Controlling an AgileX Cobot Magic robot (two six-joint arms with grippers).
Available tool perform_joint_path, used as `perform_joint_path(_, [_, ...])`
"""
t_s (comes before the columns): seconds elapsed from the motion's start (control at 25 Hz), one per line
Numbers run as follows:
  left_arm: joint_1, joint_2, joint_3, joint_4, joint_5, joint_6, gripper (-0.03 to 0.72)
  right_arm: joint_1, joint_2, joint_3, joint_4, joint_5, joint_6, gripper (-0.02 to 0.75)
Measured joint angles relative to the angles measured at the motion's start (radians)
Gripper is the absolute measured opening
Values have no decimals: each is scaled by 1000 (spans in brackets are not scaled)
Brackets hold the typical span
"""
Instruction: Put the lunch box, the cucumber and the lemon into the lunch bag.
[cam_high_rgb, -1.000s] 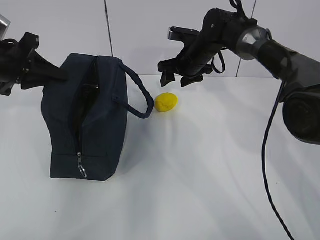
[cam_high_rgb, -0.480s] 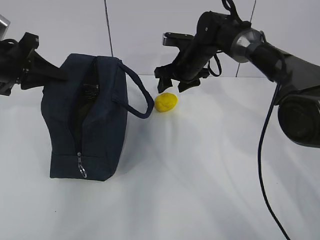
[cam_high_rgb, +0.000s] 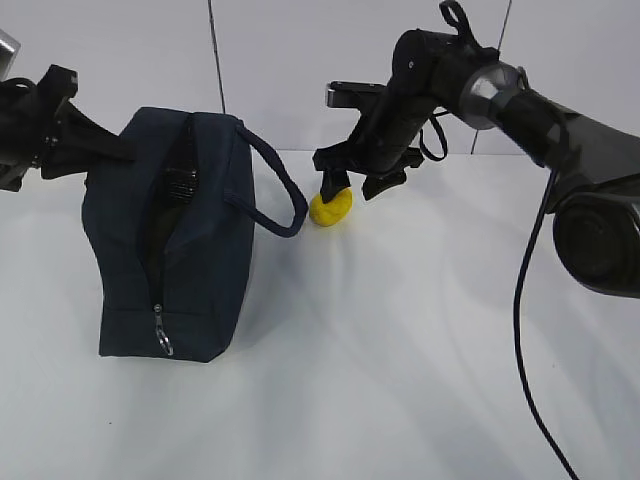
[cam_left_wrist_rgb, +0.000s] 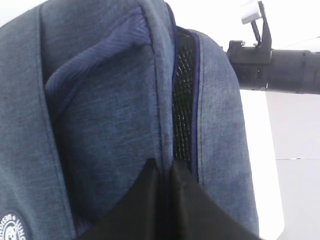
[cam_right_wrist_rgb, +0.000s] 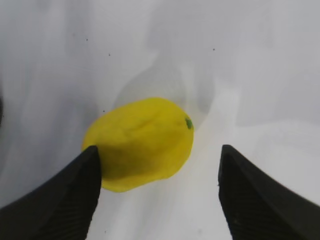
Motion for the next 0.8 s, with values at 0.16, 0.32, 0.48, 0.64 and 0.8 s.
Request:
perform_joint_path(0.16, [0,0,0,0,0,0,8,0,0,0,-8,45,0,561])
perform_joint_path(0.32, [0,0,0,0,-2,0,8,0,0,-35,-3,65,9,561])
perform_joint_path(0.48, [0,0,0,0,-2,0,8,0,0,-110,18,73,11,561])
perform_joint_path(0.64, [0,0,0,0,-2,0,8,0,0,-152,38,73,29,561])
perform_joint_path(0.8, [0,0,0,0,-2,0,8,2,6,-153,58,54,39,561])
